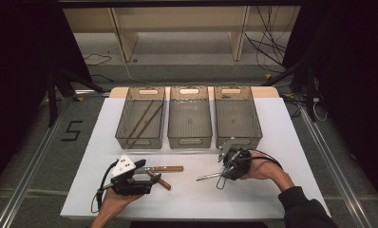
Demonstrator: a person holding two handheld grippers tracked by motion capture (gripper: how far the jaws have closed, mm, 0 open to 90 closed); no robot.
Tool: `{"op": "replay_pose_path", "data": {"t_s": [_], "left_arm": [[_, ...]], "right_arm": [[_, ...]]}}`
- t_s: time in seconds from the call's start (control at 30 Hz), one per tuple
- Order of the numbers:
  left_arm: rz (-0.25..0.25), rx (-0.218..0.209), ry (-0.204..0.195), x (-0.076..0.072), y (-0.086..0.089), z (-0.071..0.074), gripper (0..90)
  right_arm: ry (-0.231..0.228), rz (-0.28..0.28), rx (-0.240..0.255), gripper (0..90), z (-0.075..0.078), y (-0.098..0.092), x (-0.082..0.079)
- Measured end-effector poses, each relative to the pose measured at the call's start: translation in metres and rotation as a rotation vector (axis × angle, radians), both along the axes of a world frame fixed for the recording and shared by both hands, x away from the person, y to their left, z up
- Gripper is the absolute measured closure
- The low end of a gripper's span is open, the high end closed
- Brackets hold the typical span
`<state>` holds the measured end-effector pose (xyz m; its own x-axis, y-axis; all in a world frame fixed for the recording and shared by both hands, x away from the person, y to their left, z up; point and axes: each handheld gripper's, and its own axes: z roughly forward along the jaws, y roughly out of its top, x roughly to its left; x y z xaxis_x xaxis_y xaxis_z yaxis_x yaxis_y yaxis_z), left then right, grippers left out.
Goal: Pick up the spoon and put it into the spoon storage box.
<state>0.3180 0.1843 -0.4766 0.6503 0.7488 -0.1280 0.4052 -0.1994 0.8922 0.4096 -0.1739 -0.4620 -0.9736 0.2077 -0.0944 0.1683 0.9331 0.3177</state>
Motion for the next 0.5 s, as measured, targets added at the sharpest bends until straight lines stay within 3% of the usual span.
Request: {"op": "replay_pose_path", "data": {"t_s": [0.33,0.47,0.5], "left_arm": [[0.000,0.010,0.003,0.0007,-0.0003,-0.0007,18.0],[0.000,0.012,0.003,0.0006,-0.0005,-0.0007,18.2],[0.000,0.012,0.001,0.0006,-0.0007,-0.0007,18.2]], "right_arm": [[0.040,0.015,-0.018,73.9,-0.0006,0.0030,-0.0010],[0.043,0.017,-0.026,75.1,-0.0003,0.0042,-0.0019],[0.025,0.046,-0.037,75.5,-0.0003,0.0044,-0.0013]]}}
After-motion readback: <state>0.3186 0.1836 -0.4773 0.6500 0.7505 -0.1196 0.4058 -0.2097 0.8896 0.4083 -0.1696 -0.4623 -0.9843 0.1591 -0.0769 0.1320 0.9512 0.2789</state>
